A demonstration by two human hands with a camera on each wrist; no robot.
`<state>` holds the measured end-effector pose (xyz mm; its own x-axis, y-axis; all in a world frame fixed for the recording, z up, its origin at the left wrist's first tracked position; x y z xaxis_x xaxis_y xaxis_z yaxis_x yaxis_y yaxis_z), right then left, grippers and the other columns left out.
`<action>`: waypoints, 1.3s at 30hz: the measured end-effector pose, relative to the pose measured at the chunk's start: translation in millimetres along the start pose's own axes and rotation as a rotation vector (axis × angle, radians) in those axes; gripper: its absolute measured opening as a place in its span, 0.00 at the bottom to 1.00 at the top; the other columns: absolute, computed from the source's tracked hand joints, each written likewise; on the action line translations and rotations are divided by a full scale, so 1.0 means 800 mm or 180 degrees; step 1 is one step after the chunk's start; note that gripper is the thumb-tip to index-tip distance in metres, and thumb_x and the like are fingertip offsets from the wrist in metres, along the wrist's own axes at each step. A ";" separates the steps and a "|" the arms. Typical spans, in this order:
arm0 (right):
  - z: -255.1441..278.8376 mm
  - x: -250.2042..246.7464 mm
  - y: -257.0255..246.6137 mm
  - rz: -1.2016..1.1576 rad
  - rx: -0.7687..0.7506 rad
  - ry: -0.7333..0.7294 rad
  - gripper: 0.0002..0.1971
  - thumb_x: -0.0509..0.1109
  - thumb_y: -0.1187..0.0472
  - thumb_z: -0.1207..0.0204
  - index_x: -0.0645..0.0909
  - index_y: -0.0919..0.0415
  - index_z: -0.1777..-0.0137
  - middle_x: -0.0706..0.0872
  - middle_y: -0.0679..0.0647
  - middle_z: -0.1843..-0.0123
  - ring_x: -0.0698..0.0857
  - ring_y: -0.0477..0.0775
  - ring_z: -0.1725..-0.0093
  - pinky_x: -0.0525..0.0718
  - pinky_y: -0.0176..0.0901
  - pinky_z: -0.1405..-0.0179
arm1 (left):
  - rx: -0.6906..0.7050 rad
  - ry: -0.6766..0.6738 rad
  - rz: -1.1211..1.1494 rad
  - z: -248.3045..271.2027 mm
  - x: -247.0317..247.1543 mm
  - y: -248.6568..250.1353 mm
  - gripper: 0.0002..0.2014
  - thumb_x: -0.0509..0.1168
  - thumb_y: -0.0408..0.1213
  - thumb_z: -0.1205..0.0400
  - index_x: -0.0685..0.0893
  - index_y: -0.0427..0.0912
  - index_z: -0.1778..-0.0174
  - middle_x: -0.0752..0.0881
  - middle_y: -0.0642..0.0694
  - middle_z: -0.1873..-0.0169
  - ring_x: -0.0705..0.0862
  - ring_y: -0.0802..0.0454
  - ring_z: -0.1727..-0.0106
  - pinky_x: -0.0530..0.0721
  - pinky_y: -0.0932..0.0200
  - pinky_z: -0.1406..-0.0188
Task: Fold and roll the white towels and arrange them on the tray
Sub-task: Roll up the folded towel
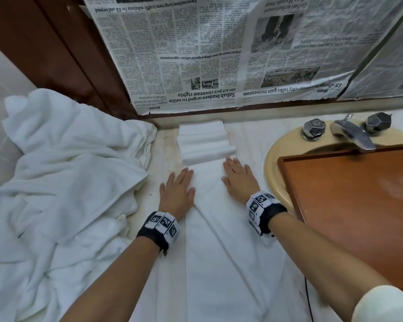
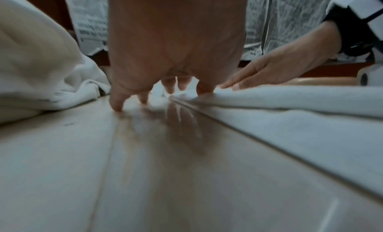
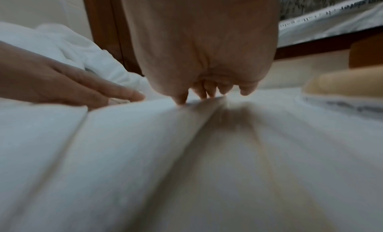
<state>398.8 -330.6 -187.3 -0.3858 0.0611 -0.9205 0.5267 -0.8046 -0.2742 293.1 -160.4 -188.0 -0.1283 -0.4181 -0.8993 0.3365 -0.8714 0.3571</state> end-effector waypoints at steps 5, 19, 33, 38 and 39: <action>0.084 -0.004 -0.007 -0.0536 -0.0046 0.0220 0.25 0.62 0.51 0.15 0.69 0.59 0.21 0.69 0.52 0.19 0.70 0.58 0.24 0.75 0.53 0.31 | 0.0717 0.0328 0.0666 0.056 0.012 0.002 0.24 0.55 0.54 0.18 0.85 0.51 0.32 0.82 0.53 0.31 0.75 0.44 0.31 0.78 0.41 0.33; 0.190 0.030 -0.019 -0.0787 0.0830 -0.0073 0.09 0.63 0.55 0.17 0.79 0.60 0.44 0.83 0.57 0.44 0.82 0.62 0.45 0.78 0.48 0.52 | 0.0557 0.0070 0.0618 0.076 0.027 0.025 0.08 0.65 0.35 0.17 0.84 0.40 0.43 0.78 0.43 0.40 0.77 0.40 0.39 0.80 0.44 0.41; 0.244 0.058 -0.155 -0.1099 0.0273 -0.0669 0.12 0.65 0.56 0.17 0.80 0.64 0.42 0.82 0.62 0.43 0.81 0.62 0.42 0.80 0.48 0.49 | 0.0715 0.0293 0.0711 0.153 0.017 -0.011 0.10 0.69 0.29 0.18 0.91 0.43 0.44 0.83 0.44 0.50 0.82 0.52 0.56 0.81 0.56 0.45; 0.261 0.080 -0.181 -0.1656 0.0121 -0.1352 0.12 0.71 0.60 0.21 0.84 0.66 0.42 0.90 0.61 0.49 0.89 0.58 0.52 0.88 0.51 0.45 | 0.0393 0.0362 0.0792 0.168 0.017 -0.020 0.12 0.67 0.30 0.17 0.90 0.43 0.41 0.87 0.42 0.46 0.86 0.47 0.49 0.74 0.68 0.45; 0.264 0.082 -0.179 -0.1894 0.0106 -0.1386 0.11 0.71 0.61 0.21 0.84 0.65 0.43 0.91 0.61 0.50 0.90 0.56 0.53 0.89 0.49 0.48 | 0.0335 0.0389 0.0841 0.170 0.016 -0.023 0.13 0.66 0.29 0.17 0.90 0.42 0.39 0.87 0.41 0.45 0.87 0.46 0.48 0.73 0.69 0.44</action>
<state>138.5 -336.3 -149.4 -0.8684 0.2584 -0.4231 0.1141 -0.7264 -0.6778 158.5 -184.8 -171.4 0.0661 -0.6053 -0.7932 0.2441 -0.7610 0.6011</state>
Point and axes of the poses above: each hand's wrist, its own z-axis away from the middle knuckle, its own x-axis out of the palm, y = z × x, the point moved 6 cm from there along -z, towards the middle knuckle
